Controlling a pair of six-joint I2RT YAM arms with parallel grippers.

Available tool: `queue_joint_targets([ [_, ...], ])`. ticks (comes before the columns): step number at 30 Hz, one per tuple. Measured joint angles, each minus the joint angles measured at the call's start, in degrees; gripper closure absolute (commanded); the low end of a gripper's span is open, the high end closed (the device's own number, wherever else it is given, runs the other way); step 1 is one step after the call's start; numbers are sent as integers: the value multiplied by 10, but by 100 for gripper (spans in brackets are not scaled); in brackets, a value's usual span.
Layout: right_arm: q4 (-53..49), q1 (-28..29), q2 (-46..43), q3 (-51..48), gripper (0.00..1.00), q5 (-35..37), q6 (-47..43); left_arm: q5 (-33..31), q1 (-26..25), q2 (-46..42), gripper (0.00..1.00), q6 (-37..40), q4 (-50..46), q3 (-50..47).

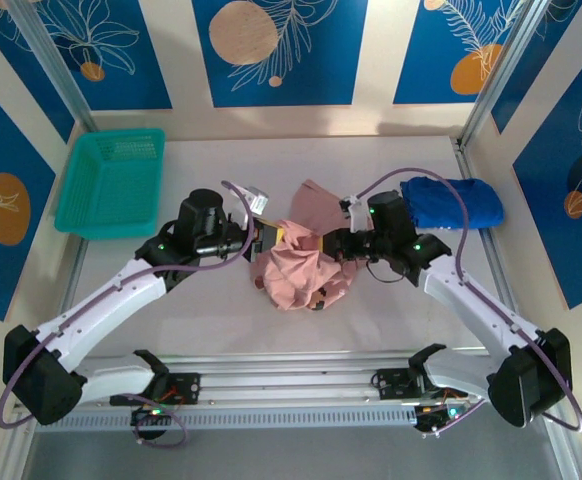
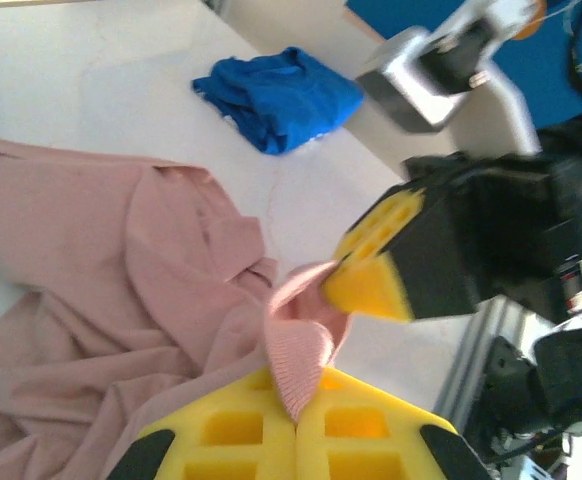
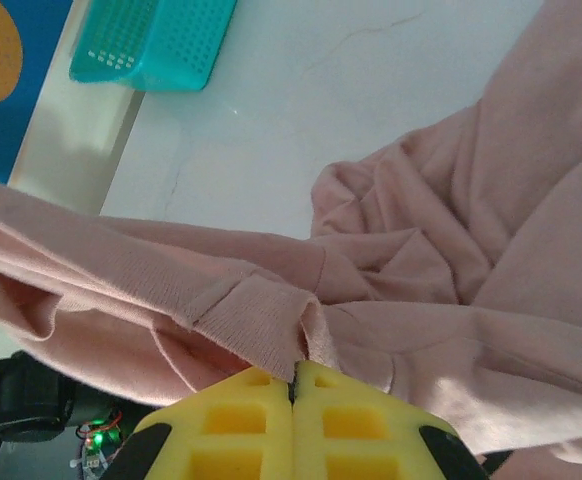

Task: Fold the inside-out t-shirt

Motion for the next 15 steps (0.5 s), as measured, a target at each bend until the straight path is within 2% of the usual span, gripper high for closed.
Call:
queue_joint_targets([
  [3,-9,-42,-37,6,100,-42,-2,-16,18,-8,100,1,-2,-13],
  [8,-14,-93,-72,21,100,-114,-3,-2,48,-12,100,-7,2,-35],
  [15,-23,-105,-58,21,100,-143,-8,42,53,-12,100,-10,7,-36],
])
